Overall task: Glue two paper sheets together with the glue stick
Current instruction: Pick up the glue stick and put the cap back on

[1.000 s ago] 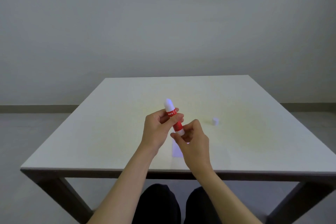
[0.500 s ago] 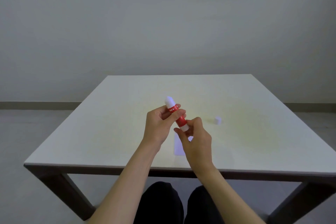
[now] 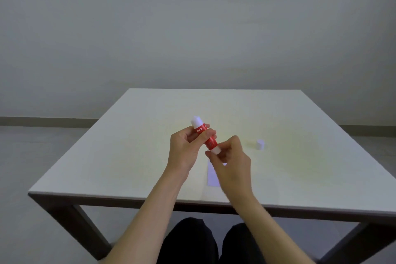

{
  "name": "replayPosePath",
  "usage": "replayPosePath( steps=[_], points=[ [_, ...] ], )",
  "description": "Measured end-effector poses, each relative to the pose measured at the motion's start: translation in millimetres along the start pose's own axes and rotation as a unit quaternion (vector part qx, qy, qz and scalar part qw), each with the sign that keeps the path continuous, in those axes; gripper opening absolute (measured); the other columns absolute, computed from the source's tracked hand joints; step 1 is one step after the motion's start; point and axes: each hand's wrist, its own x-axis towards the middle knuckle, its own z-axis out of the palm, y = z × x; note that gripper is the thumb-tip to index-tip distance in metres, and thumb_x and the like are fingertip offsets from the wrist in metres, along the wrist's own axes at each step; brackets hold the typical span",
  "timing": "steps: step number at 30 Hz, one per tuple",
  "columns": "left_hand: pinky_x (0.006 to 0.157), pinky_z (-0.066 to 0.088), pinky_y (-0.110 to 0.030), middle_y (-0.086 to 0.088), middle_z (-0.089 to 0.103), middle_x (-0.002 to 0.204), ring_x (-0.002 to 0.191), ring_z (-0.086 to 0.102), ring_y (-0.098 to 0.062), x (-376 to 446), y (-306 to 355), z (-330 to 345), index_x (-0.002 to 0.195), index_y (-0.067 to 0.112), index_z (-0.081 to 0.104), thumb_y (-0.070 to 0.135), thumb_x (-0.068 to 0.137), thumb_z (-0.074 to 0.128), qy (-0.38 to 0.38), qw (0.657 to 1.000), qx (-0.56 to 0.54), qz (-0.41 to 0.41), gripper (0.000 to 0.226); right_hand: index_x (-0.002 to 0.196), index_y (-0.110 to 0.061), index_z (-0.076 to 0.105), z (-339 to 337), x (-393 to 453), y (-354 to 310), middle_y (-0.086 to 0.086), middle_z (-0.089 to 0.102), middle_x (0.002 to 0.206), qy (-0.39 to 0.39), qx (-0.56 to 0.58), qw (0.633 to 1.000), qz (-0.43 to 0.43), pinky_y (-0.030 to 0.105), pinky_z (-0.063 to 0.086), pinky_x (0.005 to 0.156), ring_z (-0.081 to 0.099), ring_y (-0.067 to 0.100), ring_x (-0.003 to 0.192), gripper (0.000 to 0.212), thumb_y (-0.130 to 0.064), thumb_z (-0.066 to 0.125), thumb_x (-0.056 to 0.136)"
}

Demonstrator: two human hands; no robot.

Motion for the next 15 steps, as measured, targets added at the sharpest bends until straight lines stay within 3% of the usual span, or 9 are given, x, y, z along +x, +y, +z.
replayPosePath(
  steps=[1,3,5,7,9,11,13,14,15],
  points=[
    [0.076,0.051,-0.02,0.001,0.077,0.079,0.081,0.073,-0.016,0,0,0,0.083,0.022,0.073,0.021,0.077,0.072,0.002,1.0,0.001,0.0,0.005,0.075,-0.035,0.038,4,-2,4,-0.006,0.065,0.077,0.031,-0.096,0.993,-0.054,0.017,0.047,0.062,0.062,0.011,0.068,0.039,-0.011,0.068,0.084],
    [0.074,0.05,-0.018,0.001,0.077,0.079,0.081,0.073,-0.015,0,-1,1,0.081,0.024,0.073,0.022,0.077,0.073,0.003,1.0,0.005,0.001,0.005,0.081,-0.036,0.038,5,-2,5,-0.008,0.063,0.083,0.042,-0.095,0.993,-0.048,0.016,0.048,0.063,0.063,0.009,0.07,0.038,-0.019,0.072,0.082],
    [0.075,0.05,-0.019,-0.001,0.078,0.08,0.082,0.073,-0.016,-1,-1,-1,0.079,0.023,0.074,0.022,0.075,0.074,0.01,1.0,-0.007,-0.002,0.004,0.101,-0.027,0.048,1,5,-7,0.006,0.068,0.087,-0.033,0.108,0.986,0.125,0.024,0.055,0.063,0.068,0.016,0.063,0.031,-0.039,0.069,0.081],
    [0.077,0.051,-0.022,-0.003,0.077,0.081,0.083,0.073,-0.019,0,-1,-4,0.075,0.024,0.075,0.022,0.075,0.074,0.013,1.0,-0.013,-0.001,0.002,0.108,-0.007,0.055,-8,12,-15,0.018,0.069,0.076,-0.146,0.289,0.898,0.297,0.031,0.056,0.054,0.065,0.026,0.054,0.055,-0.057,0.046,0.088],
    [0.074,0.053,-0.021,-0.003,0.077,0.081,0.081,0.073,-0.019,-1,-1,-5,0.073,0.025,0.075,0.024,0.076,0.073,0.003,1.0,-0.016,-0.001,0.004,0.095,0.001,0.062,-15,15,-14,0.013,0.066,0.062,-0.201,0.329,0.855,0.346,0.025,0.05,0.045,0.058,0.02,0.045,0.059,-0.051,0.032,0.097],
    [0.071,0.054,-0.021,-0.003,0.077,0.08,0.079,0.073,-0.017,-1,0,-4,0.073,0.024,0.075,0.026,0.074,0.073,-0.001,1.0,-0.02,-0.002,0.003,0.091,0.001,0.062,-14,15,-11,0.01,0.064,0.061,-0.172,0.337,0.87,0.317,0.022,0.048,0.045,0.056,0.017,0.044,0.043,-0.034,0.038,0.1],
    [0.075,0.054,-0.025,-0.004,0.077,0.081,0.08,0.073,-0.018,1,-1,-2,0.077,0.021,0.074,0.025,0.074,0.074,0.007,1.0,-0.026,-0.003,0.005,0.09,-0.003,0.06,-10,12,-10,0.01,0.066,0.07,-0.107,0.292,0.929,0.202,0.022,0.051,0.052,0.062,0.018,0.052,0.018,-0.018,0.051,0.096],
    [0.079,0.053,-0.027,-0.004,0.077,0.081,0.081,0.073,-0.019,1,-1,-1,0.079,0.02,0.074,0.024,0.074,0.074,0.01,1.0,-0.028,-0.003,0.006,0.088,-0.008,0.057,-8,9,-9,0.007,0.067,0.074,-0.07,0.207,0.969,0.117,0.02,0.052,0.057,0.065,0.017,0.057,0.006,-0.012,0.058,0.092],
    [0.082,0.052,-0.028,-0.003,0.077,0.081,0.082,0.073,-0.02,1,-2,0,0.079,0.02,0.074,0.023,0.075,0.073,0.011,1.0,-0.028,-0.003,0.005,0.083,-0.013,0.053,-6,7,-4,0.002,0.067,0.075,-0.02,0.083,0.996,0.025,0.017,0.05,0.059,0.065,0.014,0.061,0.012,-0.009,0.063,0.088]
  ],
)
